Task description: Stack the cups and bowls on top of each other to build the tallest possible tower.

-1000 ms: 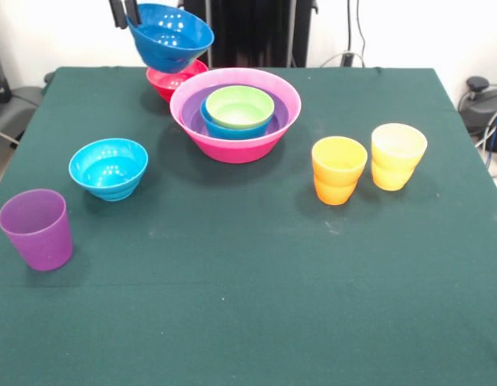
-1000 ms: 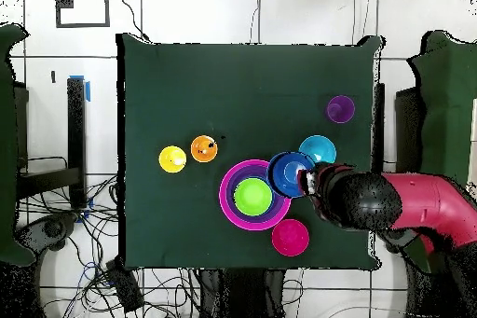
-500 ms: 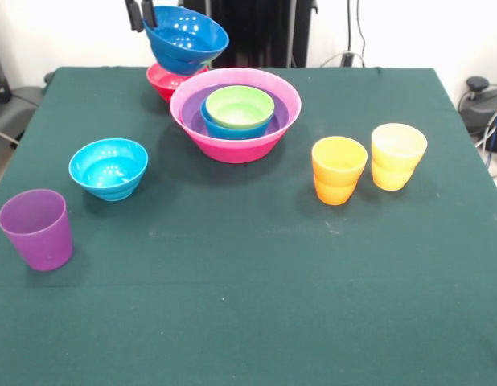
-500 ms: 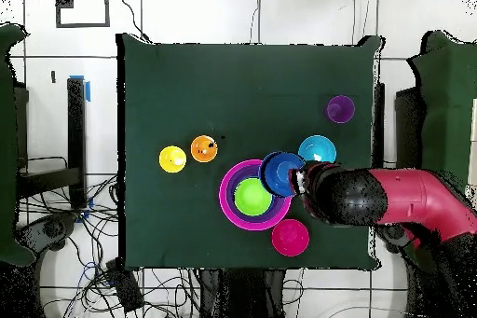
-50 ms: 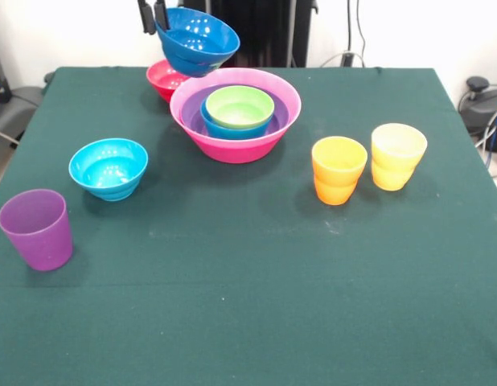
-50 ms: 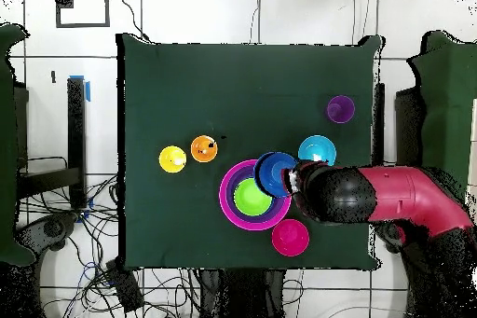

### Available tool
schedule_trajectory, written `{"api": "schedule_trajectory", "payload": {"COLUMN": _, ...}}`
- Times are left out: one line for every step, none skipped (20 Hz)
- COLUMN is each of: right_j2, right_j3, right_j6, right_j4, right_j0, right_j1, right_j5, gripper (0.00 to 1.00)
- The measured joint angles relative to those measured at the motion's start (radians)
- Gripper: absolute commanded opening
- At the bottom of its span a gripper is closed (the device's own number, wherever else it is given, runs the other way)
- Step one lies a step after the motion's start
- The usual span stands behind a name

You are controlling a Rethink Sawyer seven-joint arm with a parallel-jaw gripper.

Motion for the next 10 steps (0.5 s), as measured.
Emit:
{"api": "schedule_trajectory", "payload": {"right_j2": -0.002, "right_j3": 0.0, "right_j6": 0.0, "right_j4": 0.0, "right_j0": 0.002, "right_j1": 0.0, "right_j5": -0.001, "gripper": 0.0}}
{"api": "schedule_trajectory", "payload": {"right_j2": -0.009, "right_j3": 0.0, "right_j6": 0.0, "right_j4": 0.0, "right_j0": 0.007, "right_j1": 0.001, "right_j5": -0.006, "gripper": 0.0}}
{"api": "schedule_trajectory", "payload": {"right_j2": -0.013, "right_j3": 0.0, "right_j6": 0.0, "right_j4": 0.0, "right_j0": 0.01, "right_j1": 0.003, "right_j5": -0.01, "gripper": 0.0}}
{"api": "schedule_trajectory", "payload": {"right_j2": -0.02, "right_j3": 0.0, "right_j6": 0.0, "right_j4": 0.0, "right_j0": 0.016, "right_j1": 0.004, "right_j5": -0.015, "gripper": 0.0}}
{"api": "schedule_trajectory", "payload": {"right_j2": -0.023, "right_j3": 0.0, "right_j6": 0.0, "right_j4": 0.0, "right_j0": 0.019, "right_j1": 0.005, "right_j5": -0.018, "gripper": 0.0}}
{"api": "schedule_trajectory", "payload": {"right_j2": -0.028, "right_j3": 0.001, "right_j6": 0.0, "right_j4": 0.0, "right_j0": 0.026, "right_j1": 0.005, "right_j5": -0.024, "gripper": 0.0}}
{"api": "schedule_trajectory", "payload": {"right_j2": -0.03, "right_j3": 0.001, "right_j6": 0.0, "right_j4": 0.0, "right_j0": 0.028, "right_j1": 0.005, "right_j5": -0.026, "gripper": 0.0}}
{"api": "schedule_trajectory", "payload": {"right_j2": -0.034, "right_j3": 0.001, "right_j6": 0.0, "right_j4": 0.0, "right_j0": 0.034, "right_j1": 0.005, "right_j5": -0.029, "gripper": 0.0}}
{"api": "schedule_trajectory", "payload": {"right_j2": -0.039, "right_j3": 0.002, "right_j6": 0.0, "right_j4": 0.0, "right_j0": 0.041, "right_j1": 0.005, "right_j5": -0.032, "gripper": 0.0}}
{"api": "schedule_trajectory", "payload": {"right_j2": -0.043, "right_j3": 0.002, "right_j6": 0.0, "right_j4": 0.0, "right_j0": 0.047, "right_j1": 0.005, "right_j5": -0.035, "gripper": 0.0}}
